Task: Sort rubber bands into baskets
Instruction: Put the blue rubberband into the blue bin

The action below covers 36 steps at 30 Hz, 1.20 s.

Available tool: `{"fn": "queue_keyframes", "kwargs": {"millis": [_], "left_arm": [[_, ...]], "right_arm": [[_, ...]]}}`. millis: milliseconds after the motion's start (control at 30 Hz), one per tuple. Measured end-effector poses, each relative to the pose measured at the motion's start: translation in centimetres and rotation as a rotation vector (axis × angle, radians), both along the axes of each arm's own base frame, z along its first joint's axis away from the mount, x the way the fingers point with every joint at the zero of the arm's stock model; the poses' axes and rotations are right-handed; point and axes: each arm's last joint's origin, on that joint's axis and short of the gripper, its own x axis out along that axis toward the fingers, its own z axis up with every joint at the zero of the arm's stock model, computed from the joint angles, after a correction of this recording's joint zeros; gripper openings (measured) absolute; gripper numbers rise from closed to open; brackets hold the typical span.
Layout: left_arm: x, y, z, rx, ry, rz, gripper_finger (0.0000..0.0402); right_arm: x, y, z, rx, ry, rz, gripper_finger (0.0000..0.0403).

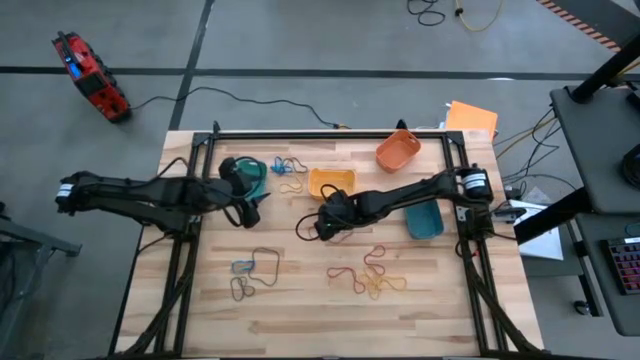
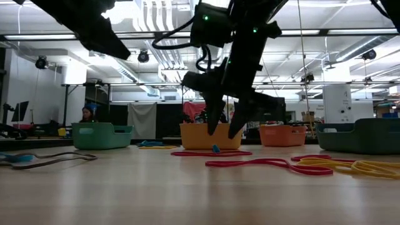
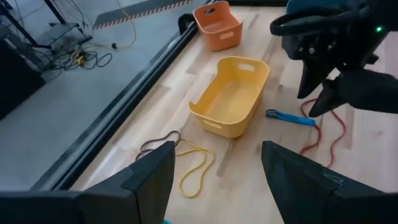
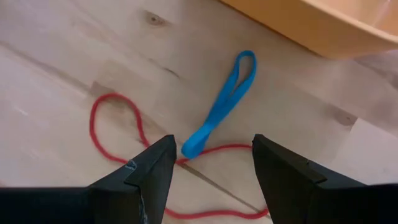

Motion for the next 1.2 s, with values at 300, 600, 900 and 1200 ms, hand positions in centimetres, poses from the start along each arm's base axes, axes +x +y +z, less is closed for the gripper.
{"fn": "queue_keyframes", "kwargs": {"millis": [300,600,900,1200], "left_arm": [[-0.4,0.0,0.2,-0.001,-0.021,0.001,0.0223],[-0.2,0.0,-0.1,-0.007,-0.015,0.005,0.0223],[0.0,0.0,-0.8,-0.031,-0.001,0.021,0.0223],[0.0,0.0,-1.1,-0.056,-0.008,0.037,0.0223]], "right_arm": [[0.8,-0.3,-2.4,-0.029,0.023,0.004,0.0205],[0.8,-0.4,-3.0,-0.061,0.047,0.047,0.0145],[0.9,-0.4,-3.0,-0.088,0.066,0.121,0.0024],[0.7,-0.4,-1.3,-0.110,0.041,0.190,0.0009]]}}
